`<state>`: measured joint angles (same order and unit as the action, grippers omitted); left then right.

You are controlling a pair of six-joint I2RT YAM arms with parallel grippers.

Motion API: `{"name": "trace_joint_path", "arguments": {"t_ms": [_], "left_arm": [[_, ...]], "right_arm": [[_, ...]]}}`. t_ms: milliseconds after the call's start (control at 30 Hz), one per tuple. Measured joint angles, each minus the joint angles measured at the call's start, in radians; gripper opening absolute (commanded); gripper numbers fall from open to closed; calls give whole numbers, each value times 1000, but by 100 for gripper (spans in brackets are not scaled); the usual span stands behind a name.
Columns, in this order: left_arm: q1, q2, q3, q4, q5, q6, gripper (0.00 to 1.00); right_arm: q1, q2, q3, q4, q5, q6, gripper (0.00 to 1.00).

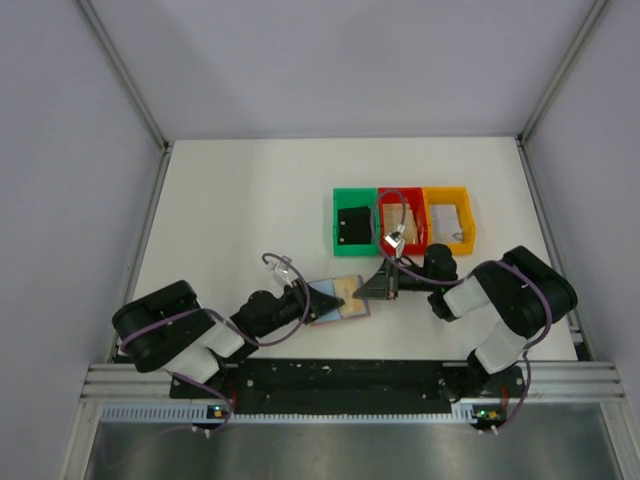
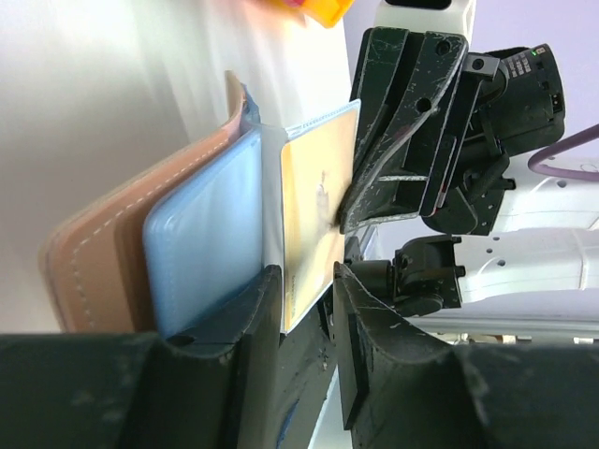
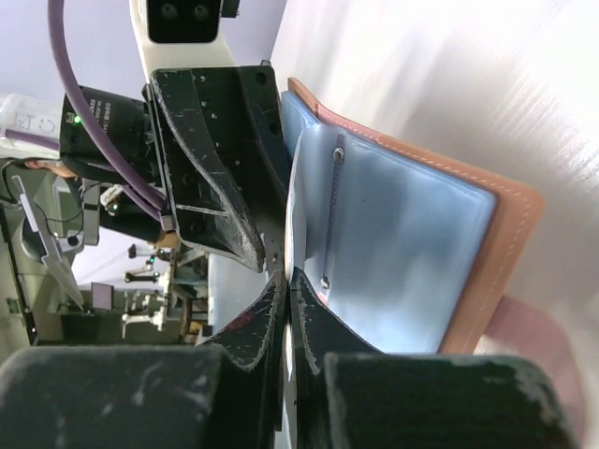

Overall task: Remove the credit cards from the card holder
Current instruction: Remove the credit card from the card holder.

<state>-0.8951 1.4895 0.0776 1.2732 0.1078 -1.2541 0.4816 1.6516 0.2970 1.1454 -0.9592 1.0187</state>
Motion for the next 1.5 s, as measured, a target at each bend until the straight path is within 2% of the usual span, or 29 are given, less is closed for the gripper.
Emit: {"name": "trace_joint_path", "arguments": {"t_ms": [267, 433, 500, 800, 1267, 1400, 1500], "left_arm": [[0, -1, -9, 11, 9, -3, 33], [0, 16, -9, 20, 9, -7, 21], [0, 23, -9, 25, 11, -8, 19], [0, 22, -9, 29, 48, 9, 19], [0, -61, -14, 10, 109, 64, 22], [1, -83, -14, 4, 115, 75, 16], [1, -83, -15, -2, 121, 78, 8]], "right_arm": [[0, 1, -2, 53, 0, 40, 0], [-2, 1, -3, 78, -3, 57, 0], [-2, 2, -9, 88, -3, 60, 0], [-13, 27, -22, 112, -14, 98, 0], [-27, 42, -22, 139, -46, 154, 0], [-29, 42, -22, 149, -52, 161, 0], [-29, 42, -22, 149, -57, 164, 0]]}}
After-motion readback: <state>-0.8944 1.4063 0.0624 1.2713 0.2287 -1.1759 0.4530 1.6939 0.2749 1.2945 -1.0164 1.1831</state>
